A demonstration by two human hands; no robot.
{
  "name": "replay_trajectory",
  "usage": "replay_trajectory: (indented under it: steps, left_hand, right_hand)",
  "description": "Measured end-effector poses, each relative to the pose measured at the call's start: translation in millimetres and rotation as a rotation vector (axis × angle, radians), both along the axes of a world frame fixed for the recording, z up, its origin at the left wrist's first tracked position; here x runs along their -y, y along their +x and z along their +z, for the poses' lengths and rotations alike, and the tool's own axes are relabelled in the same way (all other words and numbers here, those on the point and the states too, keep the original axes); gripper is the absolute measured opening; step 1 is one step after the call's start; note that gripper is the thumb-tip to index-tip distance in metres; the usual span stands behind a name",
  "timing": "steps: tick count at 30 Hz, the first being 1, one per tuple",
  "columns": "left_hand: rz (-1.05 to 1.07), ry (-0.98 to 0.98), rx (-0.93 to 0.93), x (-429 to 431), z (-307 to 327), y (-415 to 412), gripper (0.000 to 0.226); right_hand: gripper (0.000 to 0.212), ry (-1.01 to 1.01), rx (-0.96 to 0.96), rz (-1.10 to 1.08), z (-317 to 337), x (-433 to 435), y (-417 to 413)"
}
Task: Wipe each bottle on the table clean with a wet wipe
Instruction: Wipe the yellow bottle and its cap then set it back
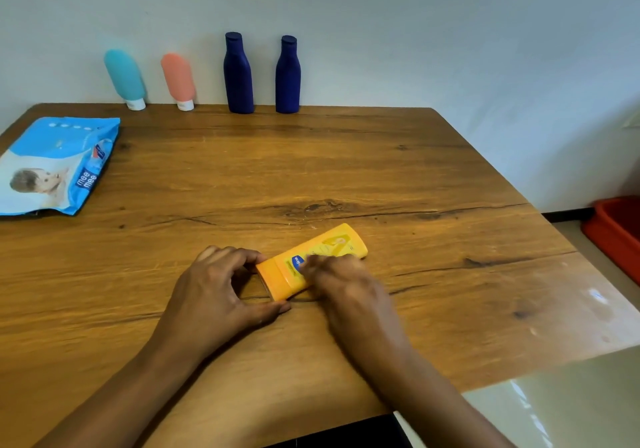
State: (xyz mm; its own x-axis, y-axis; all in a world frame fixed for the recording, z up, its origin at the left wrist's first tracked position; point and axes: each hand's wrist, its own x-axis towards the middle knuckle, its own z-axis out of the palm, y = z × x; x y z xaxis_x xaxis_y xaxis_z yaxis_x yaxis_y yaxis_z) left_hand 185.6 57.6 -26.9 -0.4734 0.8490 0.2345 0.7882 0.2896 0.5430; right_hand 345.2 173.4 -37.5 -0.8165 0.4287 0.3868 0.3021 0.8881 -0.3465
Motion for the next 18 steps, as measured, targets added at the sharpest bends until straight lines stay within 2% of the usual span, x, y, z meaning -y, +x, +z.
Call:
replay_trajectory:
  steps: [2,4,7,9,15,18]
  left_hand:
    - [0.000,-0.007,0.004,-0.5,0.0,-0.4,0.088]
    - [0.010,-0.007,0.010,-0.2,1.0,-0.3,0.086]
    - [0.001,0.017,-0.003,0.4,1.5,1.0,0.079]
    - [-0.003,0.019,0.000,0.7,2.0,1.2,0.078]
    - [0.006,-0.012,0.010,1.2,1.0,-0.4,0.091]
    - [0.007,-0.016,-0.024,-0.1,1.3,0.8,0.084]
  right_hand:
    - [0.035,-0.056,-0.055,-0.143,2.9,-19.0,5.1]
    - [0.033,-0.087,-0.073,-0.171,5.9,-16.5,1.9]
    - [0.029,-0.129,-0.097,0.063,6.8,15.0,-6.9]
    - [0.028,-0.154,-0.074,0.142,5.7,19.3,-5.7]
    - [0.025,-0.152,-0.103,-0.151,5.1,-33.9,11.5]
    - [0.023,-0.138,-0.080,-0.191,12.9,-25.8,-5.2]
